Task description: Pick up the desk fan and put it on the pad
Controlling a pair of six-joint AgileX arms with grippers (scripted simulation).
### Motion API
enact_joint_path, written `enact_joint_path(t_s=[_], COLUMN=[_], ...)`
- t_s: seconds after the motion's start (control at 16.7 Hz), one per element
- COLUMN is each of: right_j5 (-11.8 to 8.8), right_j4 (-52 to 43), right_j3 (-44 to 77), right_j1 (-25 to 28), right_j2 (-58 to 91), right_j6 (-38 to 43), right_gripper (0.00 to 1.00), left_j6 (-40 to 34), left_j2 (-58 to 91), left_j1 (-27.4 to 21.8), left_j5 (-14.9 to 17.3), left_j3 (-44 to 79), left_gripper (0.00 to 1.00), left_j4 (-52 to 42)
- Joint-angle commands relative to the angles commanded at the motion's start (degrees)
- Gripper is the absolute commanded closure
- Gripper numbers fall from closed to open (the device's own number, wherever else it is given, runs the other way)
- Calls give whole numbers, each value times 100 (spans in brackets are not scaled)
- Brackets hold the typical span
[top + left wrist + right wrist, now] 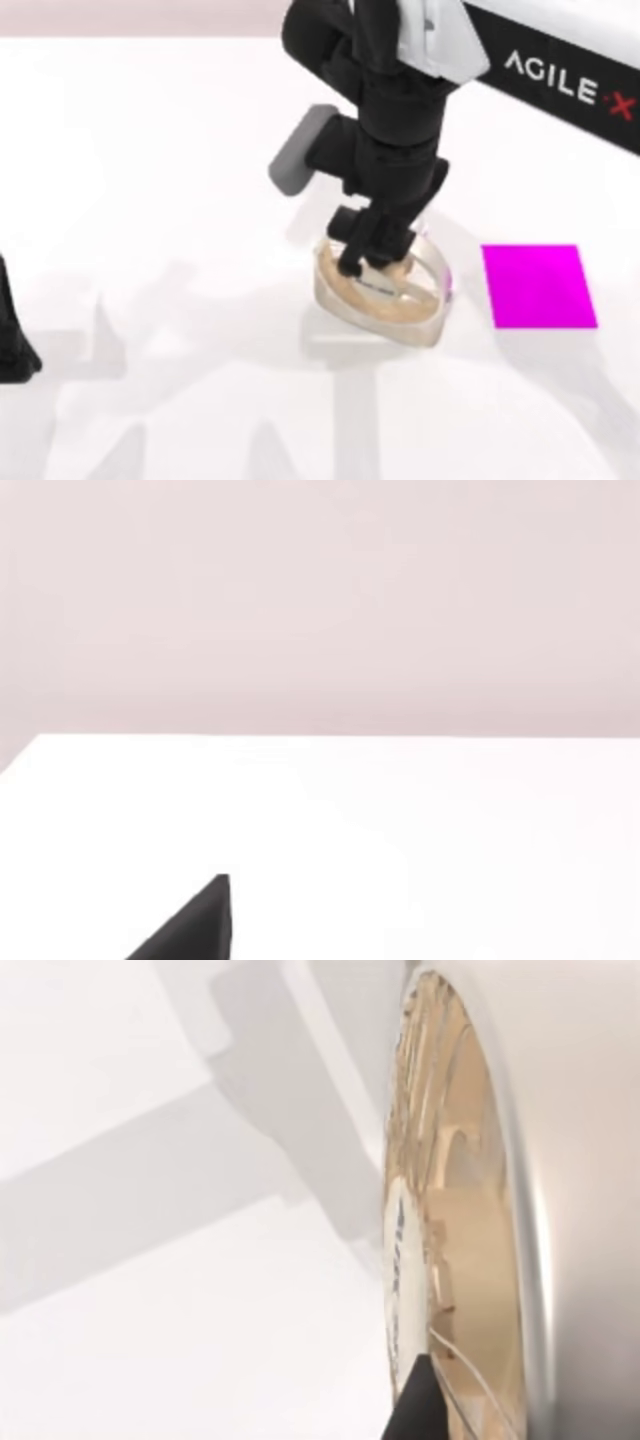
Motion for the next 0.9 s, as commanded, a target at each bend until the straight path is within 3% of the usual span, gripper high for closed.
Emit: enact_joint_path(t_s=[0.12, 0.66, 0.9], right_j5=[0, -2, -1], right_j4=[0, -21, -585], right_j3=[0, 21, 699], right_j1=[0, -12, -8], right_j2=[0, 10, 155], right_j6=[0, 7, 23], right_gripper=[100, 100, 100], left_j6=[0, 0, 0], left_j2=[0, 0, 0], left_j1=[0, 0, 0], left_j5=[0, 0, 0], left_j3=[0, 0, 0], left_gripper=[0, 0, 0], left_j4=[0, 0, 0])
